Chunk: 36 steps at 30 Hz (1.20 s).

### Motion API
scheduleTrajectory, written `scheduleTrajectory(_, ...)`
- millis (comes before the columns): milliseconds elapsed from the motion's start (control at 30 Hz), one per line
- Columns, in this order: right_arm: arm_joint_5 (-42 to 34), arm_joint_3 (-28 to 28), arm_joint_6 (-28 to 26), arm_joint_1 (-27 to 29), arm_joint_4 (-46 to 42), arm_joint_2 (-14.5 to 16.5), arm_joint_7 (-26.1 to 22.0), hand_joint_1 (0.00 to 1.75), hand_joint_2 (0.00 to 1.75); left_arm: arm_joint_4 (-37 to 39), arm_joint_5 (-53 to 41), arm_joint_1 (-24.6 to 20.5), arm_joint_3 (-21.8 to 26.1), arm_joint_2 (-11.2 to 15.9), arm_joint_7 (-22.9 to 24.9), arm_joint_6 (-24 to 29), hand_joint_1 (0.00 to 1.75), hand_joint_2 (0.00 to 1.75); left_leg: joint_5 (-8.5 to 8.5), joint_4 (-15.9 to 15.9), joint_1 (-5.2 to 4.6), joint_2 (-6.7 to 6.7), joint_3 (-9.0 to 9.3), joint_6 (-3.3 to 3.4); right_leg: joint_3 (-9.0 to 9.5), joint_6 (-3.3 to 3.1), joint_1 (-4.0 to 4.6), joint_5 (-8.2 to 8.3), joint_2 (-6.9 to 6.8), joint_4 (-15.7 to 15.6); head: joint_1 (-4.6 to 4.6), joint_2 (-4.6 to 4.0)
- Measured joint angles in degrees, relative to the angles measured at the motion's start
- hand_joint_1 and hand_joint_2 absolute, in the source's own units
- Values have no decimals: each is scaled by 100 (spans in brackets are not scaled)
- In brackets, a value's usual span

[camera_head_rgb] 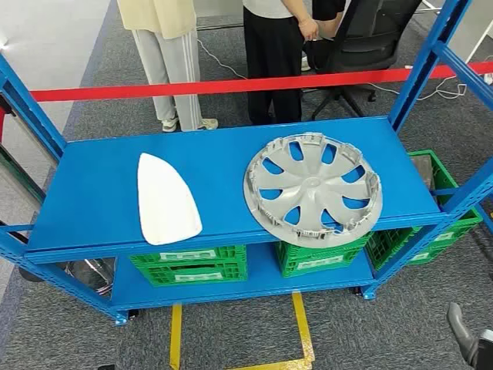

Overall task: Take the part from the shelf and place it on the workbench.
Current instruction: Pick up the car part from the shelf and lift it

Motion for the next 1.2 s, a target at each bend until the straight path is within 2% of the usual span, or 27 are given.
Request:
scheduleTrajectory(133, 513, 242, -71, 19, -168, -91, 229, 0, 175, 21, -116, -7, 0, 0, 52, 16, 0, 175, 2, 0, 0, 0, 0, -3, 0, -5, 0, 3, 0, 1, -1, 0)
scheduleTrajectory(300, 1261, 756, -109, 10, -338, -351, 731, 0, 175, 44, -285, -19, -1, 1, 138, 19, 0, 175, 4, 0, 0, 0, -1, -4, 0, -6, 0, 5, -2, 1, -1, 0)
scheduleTrajectory(767, 3204, 2321, -160, -70, -669, -1336, 2220, 0, 175, 95, -731, -37, -40, 3, 357, 25, 0, 175, 5, 0, 1, -1, -3, -5, -2, -8, 0, 6, -4, 6, 0, 0)
scheduleTrajectory(1000, 3998, 3209, 155, -452, -666, -1745, 2890, 0, 175, 102, -963, -73, -99, 5, 465, 16, 0, 175, 14, 0, 1, -2, -5, -10, -4, -12, 0, 9, -6, 10, 0, 0)
scheduleTrajectory(1200, 4248, 3924, 676, -1118, -368, -1962, 3236, 0, 175, 115, -1142, -132, -165, 24, 567, -26, 0, 175, 24, 0, 1, -5, -9, -15, -10, -22, 0, 18, -10, 14, -1, 0)
